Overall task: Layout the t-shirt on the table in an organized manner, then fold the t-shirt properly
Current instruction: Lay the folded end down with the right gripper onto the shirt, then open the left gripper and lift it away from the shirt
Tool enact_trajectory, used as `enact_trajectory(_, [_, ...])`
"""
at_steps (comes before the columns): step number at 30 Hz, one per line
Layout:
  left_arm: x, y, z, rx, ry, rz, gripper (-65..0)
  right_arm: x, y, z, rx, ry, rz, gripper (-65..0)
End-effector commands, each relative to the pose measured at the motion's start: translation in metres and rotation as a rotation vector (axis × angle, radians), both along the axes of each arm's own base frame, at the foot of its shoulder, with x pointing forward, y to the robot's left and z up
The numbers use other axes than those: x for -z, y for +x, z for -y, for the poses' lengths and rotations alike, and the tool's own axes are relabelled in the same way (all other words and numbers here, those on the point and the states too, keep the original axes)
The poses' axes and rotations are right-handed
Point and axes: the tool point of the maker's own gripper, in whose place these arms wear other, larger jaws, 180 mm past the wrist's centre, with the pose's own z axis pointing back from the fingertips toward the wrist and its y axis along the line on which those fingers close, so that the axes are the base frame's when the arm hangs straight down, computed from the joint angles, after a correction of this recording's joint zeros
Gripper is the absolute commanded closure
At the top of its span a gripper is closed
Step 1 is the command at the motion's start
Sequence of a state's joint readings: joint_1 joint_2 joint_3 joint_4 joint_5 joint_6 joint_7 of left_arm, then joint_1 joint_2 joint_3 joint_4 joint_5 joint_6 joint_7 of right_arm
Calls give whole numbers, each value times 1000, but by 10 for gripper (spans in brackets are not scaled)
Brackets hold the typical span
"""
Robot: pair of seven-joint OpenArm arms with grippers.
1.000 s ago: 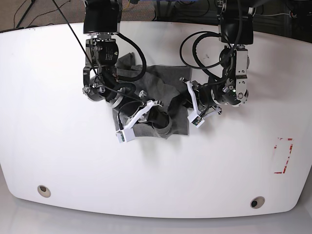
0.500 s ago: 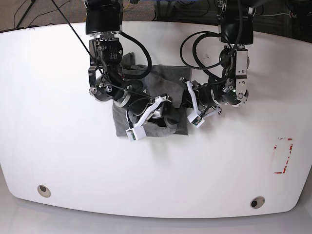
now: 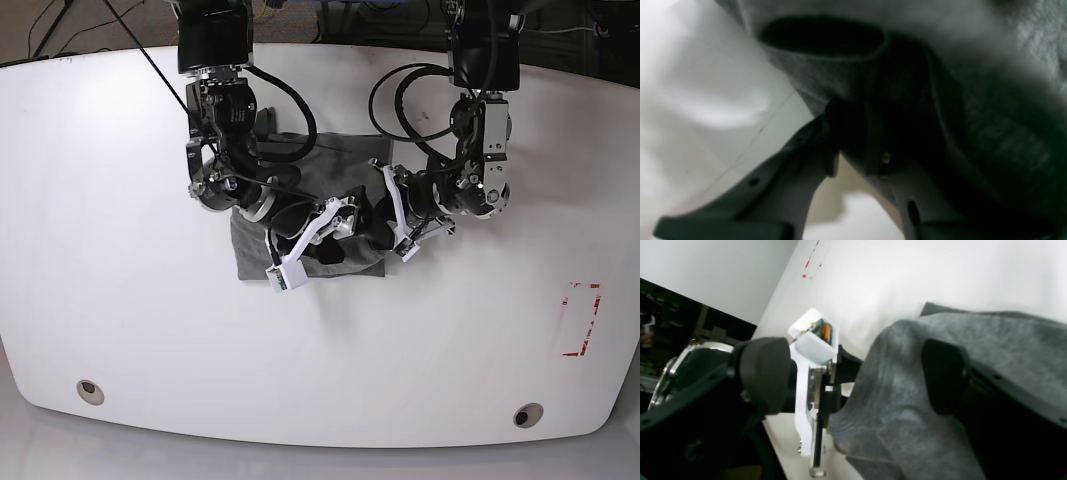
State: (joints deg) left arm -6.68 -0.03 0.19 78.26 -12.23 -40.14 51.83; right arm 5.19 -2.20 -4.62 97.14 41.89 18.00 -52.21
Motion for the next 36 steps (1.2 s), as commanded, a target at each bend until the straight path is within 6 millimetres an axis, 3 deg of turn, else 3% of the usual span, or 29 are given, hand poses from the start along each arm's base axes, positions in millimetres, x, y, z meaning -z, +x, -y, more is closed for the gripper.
enact_trajectory(1, [-7, 4, -11, 7, 70, 21, -103, -30, 12, 7, 6, 11, 103, -582])
enact_trajectory(11, [-56, 20, -25, -8, 134, 153, -119, -38, 24, 26, -7, -72, 165, -580])
enact_trajectory(14, [-70, 25, -36, -46, 142, 190, -182, -39, 26, 31, -2, -87, 173, -574])
enact_trajectory(18, [-94, 32, -56, -121, 130, 249, -349, -39, 35, 40, 10, -160, 202, -556])
enact_trajectory(20, [-104, 33, -60, -142, 107, 269, -401, -37, 37, 43, 19, -191, 208, -550])
enact_trajectory(24, [-121, 34, -81, -217, 62, 298, -421, -30, 41, 47, 28, -238, 207, -545])
enact_trajectory(30, [-146, 28, -160, -403, 87, 341, -421, -22, 50, 37, 4, -253, 198, -544])
enact_trajectory(36, [-176, 8, -252, -574, 141, 407, -421, -15, 50, 1, -102, -346, 243, -544])
